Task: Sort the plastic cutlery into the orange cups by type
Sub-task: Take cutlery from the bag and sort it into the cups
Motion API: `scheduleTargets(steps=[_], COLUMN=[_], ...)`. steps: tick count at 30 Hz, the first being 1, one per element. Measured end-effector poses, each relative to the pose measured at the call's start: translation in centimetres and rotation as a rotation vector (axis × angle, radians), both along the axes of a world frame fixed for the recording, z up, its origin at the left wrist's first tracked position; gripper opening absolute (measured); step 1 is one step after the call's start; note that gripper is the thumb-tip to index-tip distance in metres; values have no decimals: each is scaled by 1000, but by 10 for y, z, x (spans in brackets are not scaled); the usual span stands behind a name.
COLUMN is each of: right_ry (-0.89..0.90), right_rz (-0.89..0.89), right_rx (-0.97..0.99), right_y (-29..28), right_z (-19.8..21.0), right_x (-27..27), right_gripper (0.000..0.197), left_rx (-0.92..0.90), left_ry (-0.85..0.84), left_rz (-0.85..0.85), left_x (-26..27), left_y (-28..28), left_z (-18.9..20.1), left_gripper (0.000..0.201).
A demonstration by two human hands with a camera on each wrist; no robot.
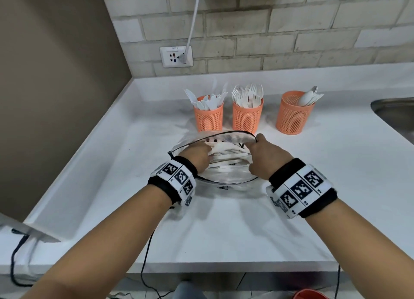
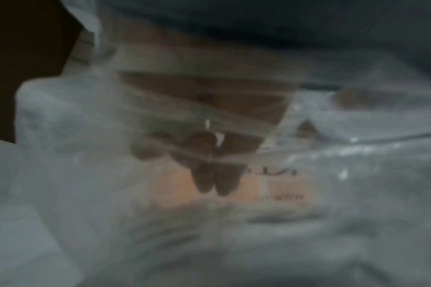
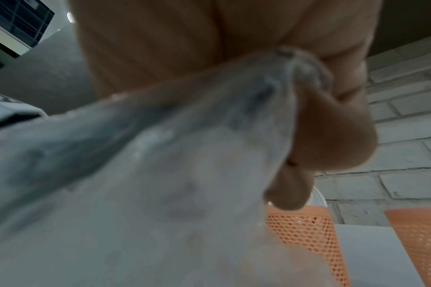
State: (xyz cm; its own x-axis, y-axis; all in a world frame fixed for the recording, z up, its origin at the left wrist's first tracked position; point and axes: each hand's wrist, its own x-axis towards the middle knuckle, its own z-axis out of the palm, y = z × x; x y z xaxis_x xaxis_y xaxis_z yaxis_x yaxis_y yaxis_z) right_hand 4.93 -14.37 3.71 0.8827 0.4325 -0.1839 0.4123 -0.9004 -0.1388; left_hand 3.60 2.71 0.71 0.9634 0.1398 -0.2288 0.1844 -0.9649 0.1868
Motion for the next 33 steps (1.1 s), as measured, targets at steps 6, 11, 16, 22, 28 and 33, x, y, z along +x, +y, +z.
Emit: scheduleTargets(steps=[6, 11, 16, 22, 28, 33], right_ry=[21, 23, 28, -19, -24, -22], right_rz=[9, 18, 14, 10, 11, 13], right_rx=[-20, -36, -53, -24, -23, -6], right_y=[2, 2, 0, 2, 2, 2], right_z=[-11, -19, -21, -20, -19, -19], right_x=[-1, 3, 6, 7, 14, 15], right_gripper=[48, 56, 59, 63, 66, 65], left_rx=[38, -179, -82, 32, 53, 2], left_ry=[50, 130, 93, 98, 59, -17], left_rz=[-88, -92, 18, 29, 13, -33], left_x=[-6, -6, 6, 16, 20, 20], left_y=[-2, -5, 6, 6, 3, -2], left_z=[-9, 4, -2, -15, -16, -19], left_gripper=[44, 35, 42, 43, 42, 37])
